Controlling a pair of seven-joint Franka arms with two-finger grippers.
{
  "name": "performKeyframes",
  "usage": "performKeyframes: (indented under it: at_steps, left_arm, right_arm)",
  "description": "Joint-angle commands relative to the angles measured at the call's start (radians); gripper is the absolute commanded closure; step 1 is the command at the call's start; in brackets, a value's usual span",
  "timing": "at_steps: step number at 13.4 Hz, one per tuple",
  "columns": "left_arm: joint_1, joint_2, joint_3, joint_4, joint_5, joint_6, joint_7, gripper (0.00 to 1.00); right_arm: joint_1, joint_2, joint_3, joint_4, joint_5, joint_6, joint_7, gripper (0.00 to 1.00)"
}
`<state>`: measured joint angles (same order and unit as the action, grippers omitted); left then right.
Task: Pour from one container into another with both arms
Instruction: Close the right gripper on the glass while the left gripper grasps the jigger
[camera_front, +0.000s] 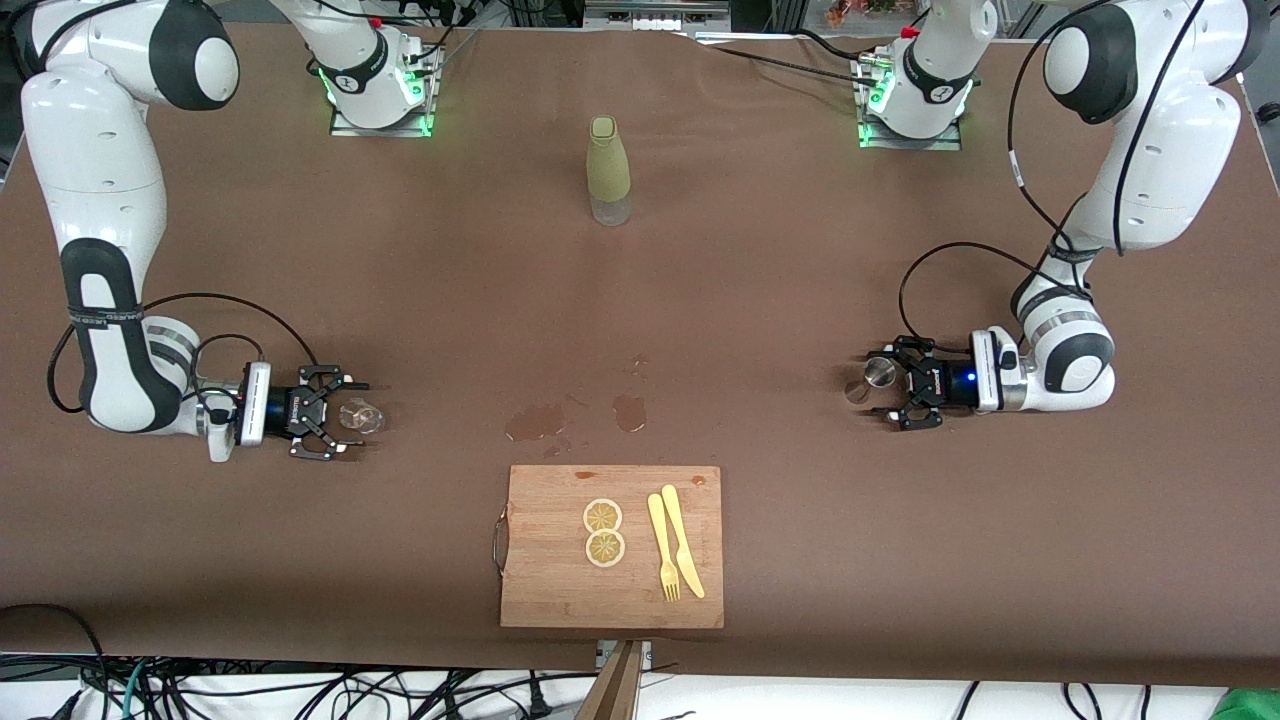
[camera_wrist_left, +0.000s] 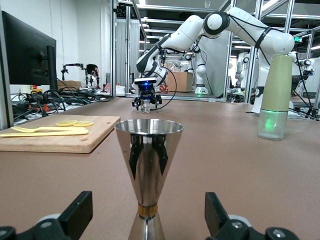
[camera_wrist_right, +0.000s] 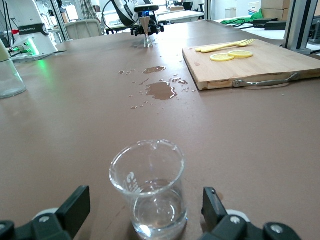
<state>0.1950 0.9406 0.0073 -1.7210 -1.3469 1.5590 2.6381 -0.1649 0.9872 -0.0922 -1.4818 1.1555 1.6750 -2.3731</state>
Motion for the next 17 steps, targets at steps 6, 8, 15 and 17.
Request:
performKeyframes:
  at_steps: [6,8,15,17]
  left_arm:
    - [-0.017,0.023,0.006,0.047,-0.024,-0.022,0.082,0.41]
    - [-0.017,0.029,0.006,0.046,-0.024,-0.022,0.083,0.38]
    - [-0.017,0.03,0.011,0.04,-0.014,-0.03,0.097,0.44]
    - [-0.017,0.03,0.016,0.04,-0.012,-0.043,0.097,0.45]
  right_arm:
    - [-0.001,0.033,0.014,0.009,0.064,-0.038,-0.029,0.0]
    - [0.001,0.041,0.016,0.008,0.064,-0.038,-0.032,0.0]
    - [0.01,0.054,0.016,0.008,0.101,-0.04,-0.058,0.02]
    - [0.01,0.056,0.016,0.008,0.109,-0.04,-0.069,0.11]
